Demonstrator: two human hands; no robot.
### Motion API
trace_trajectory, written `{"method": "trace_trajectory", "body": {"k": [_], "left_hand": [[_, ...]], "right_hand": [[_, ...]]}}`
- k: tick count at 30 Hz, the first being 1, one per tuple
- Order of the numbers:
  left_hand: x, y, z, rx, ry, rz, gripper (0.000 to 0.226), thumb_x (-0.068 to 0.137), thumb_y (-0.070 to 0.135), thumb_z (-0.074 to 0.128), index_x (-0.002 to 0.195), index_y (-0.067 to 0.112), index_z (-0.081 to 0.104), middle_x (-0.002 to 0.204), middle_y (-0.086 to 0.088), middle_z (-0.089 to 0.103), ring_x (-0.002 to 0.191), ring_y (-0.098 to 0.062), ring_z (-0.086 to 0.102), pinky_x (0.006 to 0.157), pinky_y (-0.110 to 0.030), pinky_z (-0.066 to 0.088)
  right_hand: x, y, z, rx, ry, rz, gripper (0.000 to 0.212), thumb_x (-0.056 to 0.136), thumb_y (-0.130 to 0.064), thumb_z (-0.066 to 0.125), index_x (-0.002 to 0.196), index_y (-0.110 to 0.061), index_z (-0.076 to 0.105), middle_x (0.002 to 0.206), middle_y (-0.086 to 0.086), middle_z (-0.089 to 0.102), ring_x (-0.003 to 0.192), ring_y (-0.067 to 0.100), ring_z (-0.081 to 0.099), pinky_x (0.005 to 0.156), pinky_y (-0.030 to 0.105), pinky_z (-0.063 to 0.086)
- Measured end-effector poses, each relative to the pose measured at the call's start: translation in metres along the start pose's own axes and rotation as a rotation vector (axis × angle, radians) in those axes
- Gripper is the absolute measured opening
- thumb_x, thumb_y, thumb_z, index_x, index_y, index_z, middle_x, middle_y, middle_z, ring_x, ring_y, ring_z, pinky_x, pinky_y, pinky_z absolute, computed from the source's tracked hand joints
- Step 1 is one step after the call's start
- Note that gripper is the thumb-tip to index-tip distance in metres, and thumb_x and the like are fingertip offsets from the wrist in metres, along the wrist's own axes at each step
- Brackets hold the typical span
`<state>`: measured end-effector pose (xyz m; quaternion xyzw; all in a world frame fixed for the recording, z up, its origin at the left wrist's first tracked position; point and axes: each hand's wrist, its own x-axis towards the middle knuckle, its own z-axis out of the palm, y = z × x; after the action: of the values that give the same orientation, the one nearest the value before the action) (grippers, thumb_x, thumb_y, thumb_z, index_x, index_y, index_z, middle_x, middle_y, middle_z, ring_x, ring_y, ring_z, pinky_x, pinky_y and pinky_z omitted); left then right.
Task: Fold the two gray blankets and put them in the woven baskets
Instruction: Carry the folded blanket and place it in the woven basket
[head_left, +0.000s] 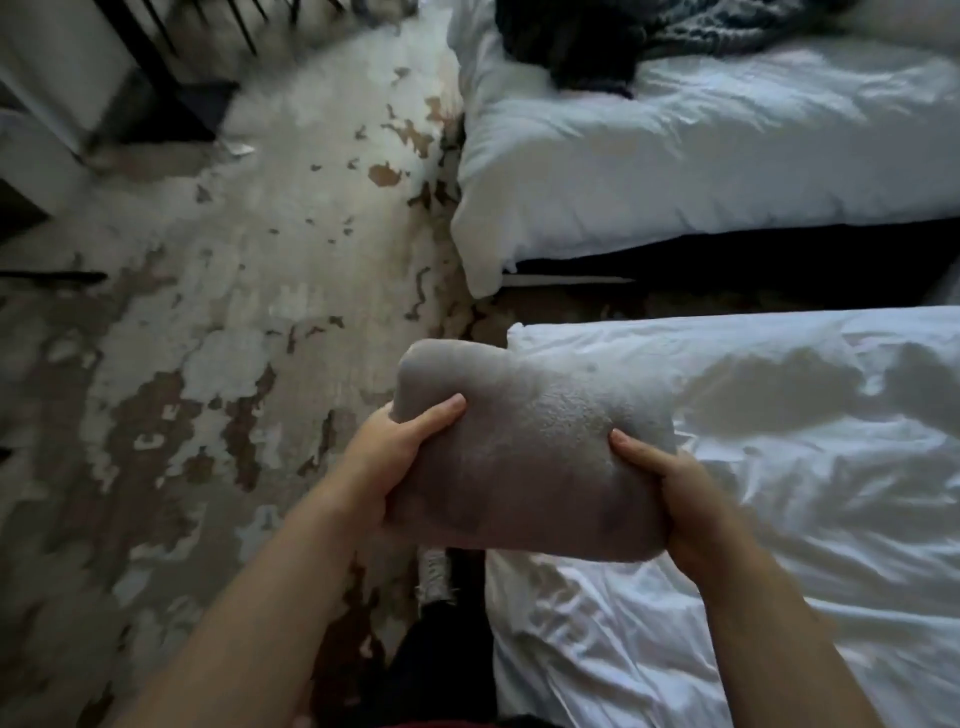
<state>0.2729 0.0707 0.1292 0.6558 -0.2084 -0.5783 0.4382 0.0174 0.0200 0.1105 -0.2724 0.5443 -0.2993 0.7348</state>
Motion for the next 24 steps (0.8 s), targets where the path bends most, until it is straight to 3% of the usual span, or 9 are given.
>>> {"method": "trace_trajectory", "body": {"k": [6,14,19,24], "left_hand": [[0.013,0.058,-0.096,-0.152,0.056,0.009,0.06,0.063,0.044,0.077,0.111,0.009,0.069,0.103,-0.013,0.073,0.096,-0.029,0.071,0.078,-0.037,0.056],[0.113,0.143,-0.166,-0.115,-0.078,0.031,0.055,0.067,0.042,0.073,0.11,0.008,0.068,0.1,-0.011,0.074,0.09,-0.023,0.072,0.059,-0.024,0.057],[0.184,0.185,-0.192,-0.062,-0.139,0.003,0.059,0.061,0.049,0.076,0.106,0.01,0.07,0.098,-0.009,0.075,0.089,-0.022,0.073,0.064,-0.026,0.055],[0.274,0.225,-0.192,-0.07,-0.193,-0.065,0.061,0.059,0.052,0.078,0.104,0.011,0.072,0.1,-0.009,0.075,0.092,-0.021,0.072,0.072,-0.031,0.053]], "right_hand": [[0.028,-0.027,0.101,-0.116,-0.115,-0.021,0.051,0.062,-0.031,0.077,0.105,-0.005,0.071,0.098,0.016,0.074,0.087,0.03,0.073,0.062,0.032,0.057],[0.105,-0.086,0.184,-0.208,-0.061,-0.076,0.053,0.063,-0.03,0.077,0.109,-0.005,0.069,0.101,0.017,0.073,0.093,0.03,0.072,0.077,0.037,0.054],[0.156,-0.118,0.224,-0.197,0.005,-0.083,0.057,0.059,-0.035,0.078,0.107,-0.005,0.07,0.096,0.015,0.075,0.086,0.027,0.073,0.059,0.028,0.056],[0.223,-0.169,0.246,-0.171,0.045,-0.092,0.056,0.06,-0.036,0.077,0.106,-0.006,0.07,0.096,0.014,0.075,0.085,0.025,0.073,0.06,0.027,0.055]]}}
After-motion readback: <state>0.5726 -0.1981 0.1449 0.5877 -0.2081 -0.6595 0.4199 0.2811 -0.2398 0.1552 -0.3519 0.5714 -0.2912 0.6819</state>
